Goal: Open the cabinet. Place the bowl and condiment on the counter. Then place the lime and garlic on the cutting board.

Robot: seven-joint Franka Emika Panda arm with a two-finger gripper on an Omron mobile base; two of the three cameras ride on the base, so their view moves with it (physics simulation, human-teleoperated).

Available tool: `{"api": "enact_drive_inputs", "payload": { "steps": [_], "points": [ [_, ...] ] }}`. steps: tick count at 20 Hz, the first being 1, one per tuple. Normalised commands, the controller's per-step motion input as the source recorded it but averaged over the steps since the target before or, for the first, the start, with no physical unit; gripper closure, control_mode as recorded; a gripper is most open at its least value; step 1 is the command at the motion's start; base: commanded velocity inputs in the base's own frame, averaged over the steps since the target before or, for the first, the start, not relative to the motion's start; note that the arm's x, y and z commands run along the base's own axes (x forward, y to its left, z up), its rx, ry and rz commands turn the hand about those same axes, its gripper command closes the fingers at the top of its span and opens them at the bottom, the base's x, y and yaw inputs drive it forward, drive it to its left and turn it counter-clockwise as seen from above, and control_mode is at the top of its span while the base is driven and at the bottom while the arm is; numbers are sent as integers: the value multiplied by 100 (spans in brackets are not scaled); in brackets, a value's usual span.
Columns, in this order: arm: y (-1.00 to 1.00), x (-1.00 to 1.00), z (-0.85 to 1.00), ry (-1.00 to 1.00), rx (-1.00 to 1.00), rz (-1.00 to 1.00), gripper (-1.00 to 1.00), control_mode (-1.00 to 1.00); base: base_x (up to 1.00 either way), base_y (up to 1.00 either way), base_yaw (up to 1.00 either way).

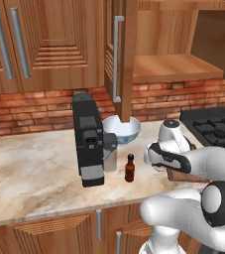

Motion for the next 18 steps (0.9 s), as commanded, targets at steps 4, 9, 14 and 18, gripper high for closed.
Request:
{"api": "enact_drive_inputs", "payload": {
  "steps": [4, 9, 14, 18],
  "points": [
    [-1, 7, -19, 0, 0, 0, -100, -100, 0, 0, 0],
    [0, 8, -16, 0, 0, 0, -100, -100, 0, 0, 0],
    [0, 9, -19, 0, 0, 0, -100, -100, 0, 0, 0],
    [0, 11, -19, 0, 0, 0, -100, -100, 0, 0, 0]
  ]
}}
